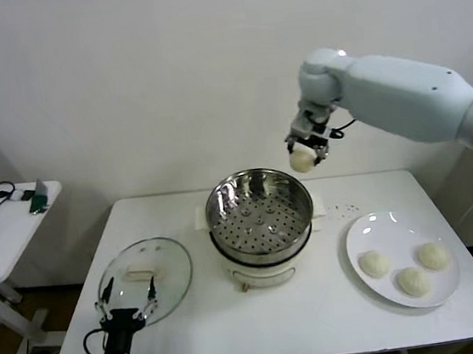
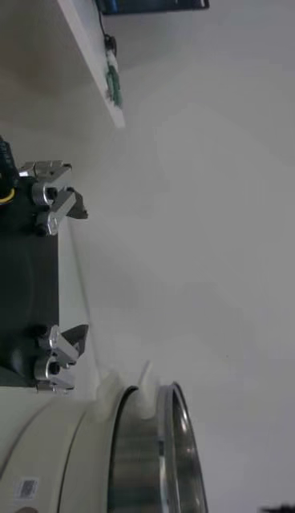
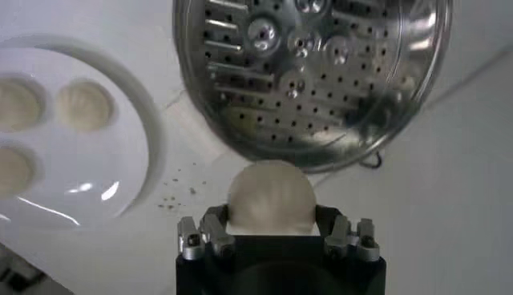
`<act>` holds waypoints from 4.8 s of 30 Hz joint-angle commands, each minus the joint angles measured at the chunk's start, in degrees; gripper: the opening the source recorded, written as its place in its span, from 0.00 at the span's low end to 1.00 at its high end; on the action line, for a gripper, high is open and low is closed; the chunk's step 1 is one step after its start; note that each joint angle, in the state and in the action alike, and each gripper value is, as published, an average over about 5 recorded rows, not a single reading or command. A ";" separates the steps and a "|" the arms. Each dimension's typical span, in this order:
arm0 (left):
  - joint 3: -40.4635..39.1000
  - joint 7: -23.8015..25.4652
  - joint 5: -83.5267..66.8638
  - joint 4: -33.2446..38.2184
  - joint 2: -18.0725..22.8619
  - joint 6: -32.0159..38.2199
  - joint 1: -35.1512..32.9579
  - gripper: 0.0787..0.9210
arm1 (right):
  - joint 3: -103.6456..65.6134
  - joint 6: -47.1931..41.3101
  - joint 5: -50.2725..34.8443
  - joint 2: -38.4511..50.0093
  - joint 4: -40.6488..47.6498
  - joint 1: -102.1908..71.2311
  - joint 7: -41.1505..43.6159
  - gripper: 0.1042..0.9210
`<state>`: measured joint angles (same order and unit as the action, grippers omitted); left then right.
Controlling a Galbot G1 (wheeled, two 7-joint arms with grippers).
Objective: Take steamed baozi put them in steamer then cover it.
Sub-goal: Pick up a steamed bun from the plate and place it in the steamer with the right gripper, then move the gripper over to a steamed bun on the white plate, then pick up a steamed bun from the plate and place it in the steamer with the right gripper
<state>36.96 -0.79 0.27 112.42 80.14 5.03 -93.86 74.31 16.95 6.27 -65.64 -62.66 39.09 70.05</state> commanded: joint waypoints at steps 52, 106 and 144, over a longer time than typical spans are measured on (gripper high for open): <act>-0.65 -0.10 -0.52 1.42 -1.35 -0.56 -1.76 0.88 | -0.39 -3.80 -4.55 3.24 -5.18 0.12 -3.47 0.88; -0.22 -0.19 0.59 2.62 0.37 -0.85 -3.85 0.88 | -15.21 -29.85 -13.51 27.71 -3.66 -37.68 -9.23 0.88; -1.62 -0.22 0.92 4.77 1.45 -0.58 -5.36 0.88 | 28.98 -31.88 -57.38 15.70 -6.42 22.70 -9.01 0.73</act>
<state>35.56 -1.03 1.11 116.93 81.53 4.43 -99.17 86.45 -14.43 -33.38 -40.45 -68.68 38.70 61.27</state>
